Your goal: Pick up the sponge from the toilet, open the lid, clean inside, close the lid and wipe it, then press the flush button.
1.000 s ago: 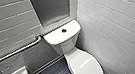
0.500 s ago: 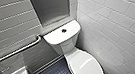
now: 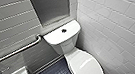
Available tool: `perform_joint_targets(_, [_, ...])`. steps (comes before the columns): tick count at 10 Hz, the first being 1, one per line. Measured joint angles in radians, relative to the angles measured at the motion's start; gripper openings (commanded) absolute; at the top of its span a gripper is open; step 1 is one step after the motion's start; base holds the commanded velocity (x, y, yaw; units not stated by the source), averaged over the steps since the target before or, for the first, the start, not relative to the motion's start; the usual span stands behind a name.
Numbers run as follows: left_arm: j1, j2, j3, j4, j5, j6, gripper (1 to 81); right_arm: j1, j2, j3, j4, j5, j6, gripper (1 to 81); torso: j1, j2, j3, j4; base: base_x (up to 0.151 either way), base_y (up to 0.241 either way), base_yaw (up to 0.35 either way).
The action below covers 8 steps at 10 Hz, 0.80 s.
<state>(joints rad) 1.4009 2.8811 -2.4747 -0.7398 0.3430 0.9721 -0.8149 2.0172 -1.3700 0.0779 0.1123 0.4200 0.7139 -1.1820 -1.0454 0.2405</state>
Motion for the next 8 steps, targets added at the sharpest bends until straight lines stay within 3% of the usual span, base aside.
perform_joint_targets(4, [-0.006, 0.000, 0.000, -0.001, 0.000, 0.000, 81.1, 0.283, 0.200, -0.081, -0.013, -0.125, 0.001, 1.0, 0.000, 0.000, 0.000, 0.000, 0.000, 0.000, 0.000])
perform_joint_targets(8, [-0.006, 0.000, 0.000, -0.001, 0.000, 0.000, 81.1, 0.344, 0.532, -0.387, -0.015, -0.195, 0.006, 1.0, 0.000, 0.000, 0.000, 0.000, 0.000, 0.000, 0.000])
